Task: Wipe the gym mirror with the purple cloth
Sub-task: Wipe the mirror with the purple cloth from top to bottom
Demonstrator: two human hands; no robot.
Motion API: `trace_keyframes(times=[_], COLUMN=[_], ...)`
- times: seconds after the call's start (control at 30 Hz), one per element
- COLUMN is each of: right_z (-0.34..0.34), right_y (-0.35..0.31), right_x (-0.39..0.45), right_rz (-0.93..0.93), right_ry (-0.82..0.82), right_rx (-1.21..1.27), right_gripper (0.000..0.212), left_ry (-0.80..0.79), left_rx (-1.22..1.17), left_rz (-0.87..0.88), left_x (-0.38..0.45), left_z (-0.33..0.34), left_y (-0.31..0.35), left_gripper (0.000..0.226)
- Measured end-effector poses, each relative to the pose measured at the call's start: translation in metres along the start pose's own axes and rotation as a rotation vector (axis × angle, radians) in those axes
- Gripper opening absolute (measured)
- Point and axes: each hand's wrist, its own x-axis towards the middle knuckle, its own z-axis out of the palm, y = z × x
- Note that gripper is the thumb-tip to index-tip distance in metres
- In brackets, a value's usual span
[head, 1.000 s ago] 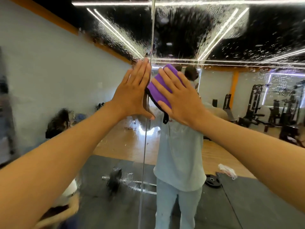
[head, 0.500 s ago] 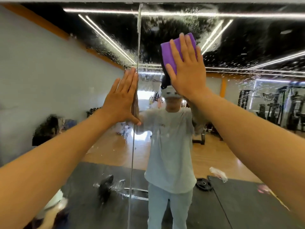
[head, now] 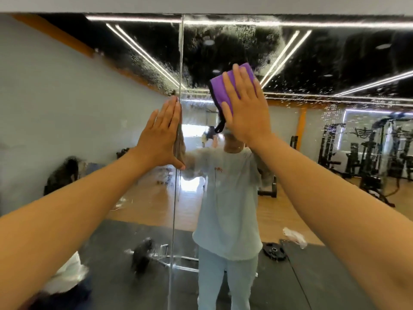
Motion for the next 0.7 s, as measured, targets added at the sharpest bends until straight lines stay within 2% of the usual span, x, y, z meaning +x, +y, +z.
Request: trace_keyframes(times=[0.13, 0.17, 0.23, 0.3, 0.33, 0.43, 0.57, 0.7], right_z=[-0.001, 0.003, 0.008, 0.007, 0.004, -0.007, -0.02, -0.014], right_y=[-0.026, -0.038, -0.046, -0.026, -0.013, 0.025, 0.067, 0.054], right_x=[-0.004, -0.015, -0.036, -0.035, -0.027, 0.011, 0.037, 0.038], right_rz=[0.234, 0.199, 0.001, -0.159, -0.164, 0.031, 0.198, 0.465], right_ry=[0.047, 0.022, -0.06, -0.079, -0.058, -0.011, -0.012, 0.065], right_rx=[0.034, 0.035, 0.031, 0.021, 0.019, 0.038, 0.027, 0.032], right_gripper=[0.066, 0.067, 0.068, 0.067, 0.066, 0.068, 0.071, 0.07], left_ry=[0.008, 0.014, 0.047, 0.109, 0.15, 0.236, 0.33, 0.398], left_rx=[-0.024, -0.043, -0.115, -0.183, -0.197, -0.24, -0.256, -0.235], left_rz=[0.004, 0.0, -0.019, -0.025, -0.018, 0.009, 0.053, 0.047], left_x=[0.002, 0.002, 0.005, 0.009, 0.013, 0.031, 0.06, 0.081], left_z=[0.0, 0.0, 0.001, 0.0, -0.002, -0.012, -0.023, -0.017], left_y=[-0.001, 0.001, 0.005, 0.009, 0.01, 0.015, 0.026, 0.034], left_gripper=[0.173, 0.172, 0.168, 0.162, 0.159, 0.144, 0.097, 0.077])
